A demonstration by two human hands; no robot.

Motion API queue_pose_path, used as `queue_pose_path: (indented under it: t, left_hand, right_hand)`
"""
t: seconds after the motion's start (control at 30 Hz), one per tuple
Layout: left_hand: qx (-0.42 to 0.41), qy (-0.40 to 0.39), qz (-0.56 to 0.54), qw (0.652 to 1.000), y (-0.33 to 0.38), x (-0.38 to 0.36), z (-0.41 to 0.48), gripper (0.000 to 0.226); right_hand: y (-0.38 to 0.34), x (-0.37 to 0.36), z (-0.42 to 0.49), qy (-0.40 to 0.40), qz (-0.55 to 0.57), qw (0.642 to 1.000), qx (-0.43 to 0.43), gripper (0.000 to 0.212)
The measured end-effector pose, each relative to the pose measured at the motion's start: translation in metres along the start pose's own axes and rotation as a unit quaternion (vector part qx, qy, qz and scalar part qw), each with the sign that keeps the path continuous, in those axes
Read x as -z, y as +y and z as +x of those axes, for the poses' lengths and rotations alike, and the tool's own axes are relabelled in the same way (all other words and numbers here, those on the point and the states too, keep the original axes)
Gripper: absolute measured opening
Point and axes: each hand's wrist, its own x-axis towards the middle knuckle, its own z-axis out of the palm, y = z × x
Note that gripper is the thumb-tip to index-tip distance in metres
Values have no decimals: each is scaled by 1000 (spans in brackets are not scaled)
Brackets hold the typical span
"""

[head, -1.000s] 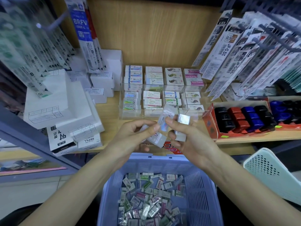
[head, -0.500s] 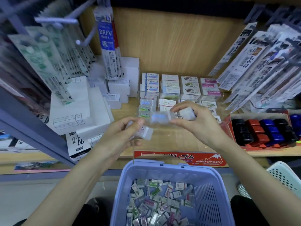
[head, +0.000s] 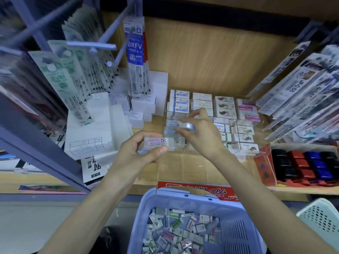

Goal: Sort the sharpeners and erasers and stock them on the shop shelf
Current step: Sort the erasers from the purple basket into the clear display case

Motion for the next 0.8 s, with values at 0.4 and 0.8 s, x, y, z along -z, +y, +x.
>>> queue_pose_path:
  t: [0.4,0.8]
  left_hand:
    - [-8,13,51,999,0,-11,4,48]
    - [-58,73,180,979,-13,-1,8,23]
  right_hand:
    - [-4,12,-34,3,259,964,65,23]
    - [6,-17,24,63,-132,989,35,13]
